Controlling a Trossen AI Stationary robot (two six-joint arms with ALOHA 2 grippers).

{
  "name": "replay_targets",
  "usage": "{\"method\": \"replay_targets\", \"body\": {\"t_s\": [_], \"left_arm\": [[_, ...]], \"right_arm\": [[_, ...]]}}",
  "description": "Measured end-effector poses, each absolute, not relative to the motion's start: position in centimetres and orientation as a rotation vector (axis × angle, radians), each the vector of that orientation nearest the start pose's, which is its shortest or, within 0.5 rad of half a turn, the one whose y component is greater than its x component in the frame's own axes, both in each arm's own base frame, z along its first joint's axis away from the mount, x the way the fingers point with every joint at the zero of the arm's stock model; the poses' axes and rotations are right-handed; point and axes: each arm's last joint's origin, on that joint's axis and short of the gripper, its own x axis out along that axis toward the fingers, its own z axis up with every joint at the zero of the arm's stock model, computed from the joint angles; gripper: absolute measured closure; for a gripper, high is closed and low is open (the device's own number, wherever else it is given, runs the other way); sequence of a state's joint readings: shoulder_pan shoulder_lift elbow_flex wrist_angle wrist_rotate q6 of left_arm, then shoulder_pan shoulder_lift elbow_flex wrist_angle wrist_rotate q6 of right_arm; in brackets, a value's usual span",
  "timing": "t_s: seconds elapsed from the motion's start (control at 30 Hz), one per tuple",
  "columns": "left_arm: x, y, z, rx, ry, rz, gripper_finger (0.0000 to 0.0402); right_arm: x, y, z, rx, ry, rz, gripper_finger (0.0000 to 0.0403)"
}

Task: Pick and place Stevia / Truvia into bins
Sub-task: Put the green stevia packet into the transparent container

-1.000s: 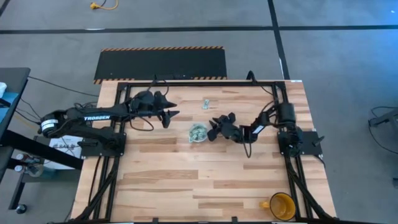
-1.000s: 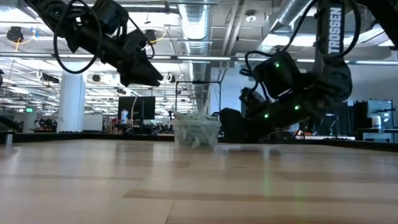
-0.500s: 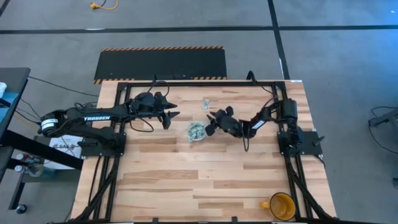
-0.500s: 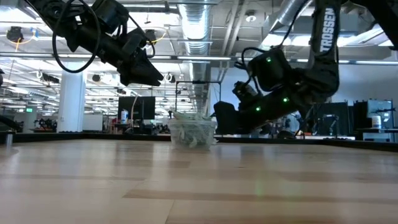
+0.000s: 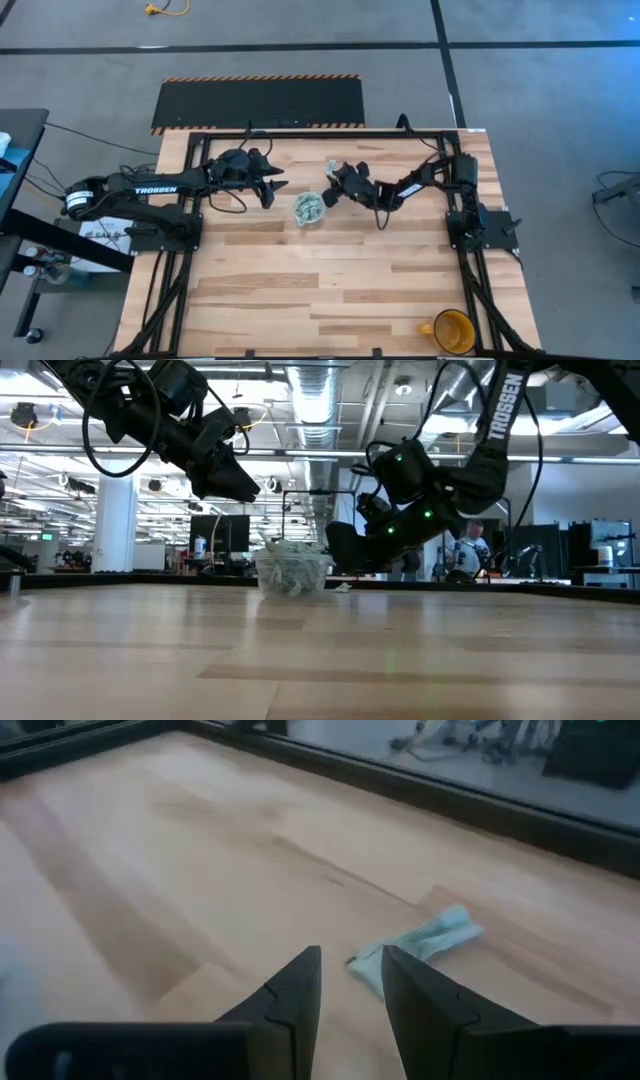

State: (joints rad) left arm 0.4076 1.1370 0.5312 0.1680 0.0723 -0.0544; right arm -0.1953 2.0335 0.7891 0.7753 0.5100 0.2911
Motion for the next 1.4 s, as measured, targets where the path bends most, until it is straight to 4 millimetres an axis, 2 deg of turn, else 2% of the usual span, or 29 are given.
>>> {"method": "replay_targets", "body": {"t_s": [0.2,0.47,0.63,1.07,1.4], "left_arm": [[21.4,9.0,21.2,-0.141,0.421,0.340,0.0219],[21.4,9.0,21.2,-0.129,0.423,0.344,0.0219],[21.4,9.0,21.2,-0.128,0.423,0.345,0.0219],[21.4,9.0,21.2,-0.129,0.422,0.345,0.0219],[21.5,9.1,21.0,-0.131,0.431,0.345,0.0219]], "right_arm": [[35.0,-9.2,8.2,0.286,0.460,-0.793,0.0300],[36.0,-9.4,9.0,0.418,0.387,-0.832,0.0300],[36.8,-10.1,9.6,0.478,0.462,-0.881,0.0300],[36.7,-11.8,9.8,0.554,0.510,-0.909,0.0300],[36.6,-12.2,9.8,0.587,0.496,-0.930,0.0300]]}}
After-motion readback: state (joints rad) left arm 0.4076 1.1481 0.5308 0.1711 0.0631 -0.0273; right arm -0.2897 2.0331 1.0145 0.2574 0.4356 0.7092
